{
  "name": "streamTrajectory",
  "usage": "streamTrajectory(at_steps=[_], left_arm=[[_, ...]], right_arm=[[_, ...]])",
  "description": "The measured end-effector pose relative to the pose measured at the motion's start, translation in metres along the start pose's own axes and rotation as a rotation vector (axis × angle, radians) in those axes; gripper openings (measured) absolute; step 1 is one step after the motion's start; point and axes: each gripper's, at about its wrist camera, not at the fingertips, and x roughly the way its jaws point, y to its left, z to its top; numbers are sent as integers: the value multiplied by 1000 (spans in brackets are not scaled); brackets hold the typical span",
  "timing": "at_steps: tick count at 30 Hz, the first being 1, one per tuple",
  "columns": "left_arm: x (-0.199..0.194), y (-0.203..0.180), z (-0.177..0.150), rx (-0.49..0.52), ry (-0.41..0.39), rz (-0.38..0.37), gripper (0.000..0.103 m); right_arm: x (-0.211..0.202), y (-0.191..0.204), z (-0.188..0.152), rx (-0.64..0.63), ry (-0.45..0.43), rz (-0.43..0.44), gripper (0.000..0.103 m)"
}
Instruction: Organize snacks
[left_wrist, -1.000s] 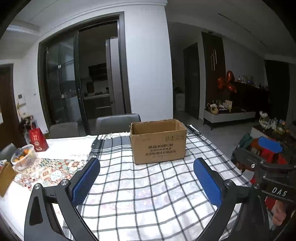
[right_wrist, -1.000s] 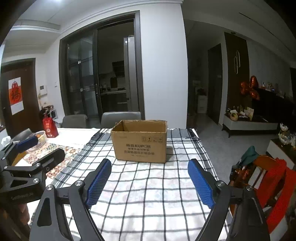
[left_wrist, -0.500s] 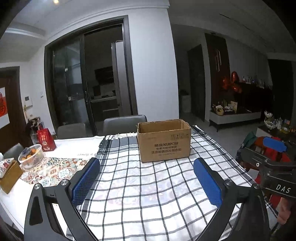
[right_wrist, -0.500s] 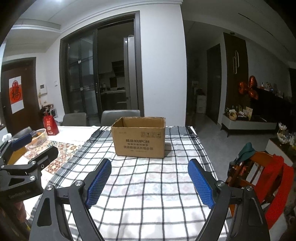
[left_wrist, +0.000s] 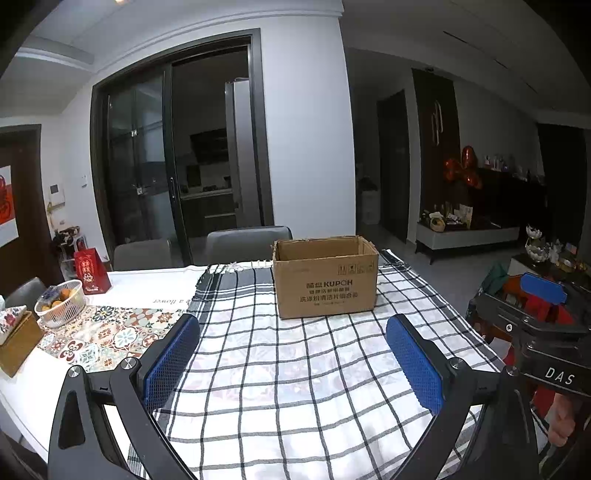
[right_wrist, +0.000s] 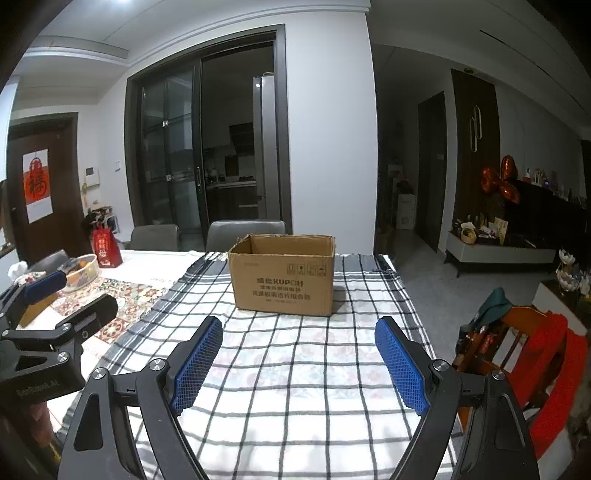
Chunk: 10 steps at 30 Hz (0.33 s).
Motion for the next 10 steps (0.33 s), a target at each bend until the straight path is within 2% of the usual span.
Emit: streamTrajectory(at_steps=[10], left_arm=[[3,1,-1,-8,10,5,103]], right_arm=[[1,0,-3,4,14,-5,85]])
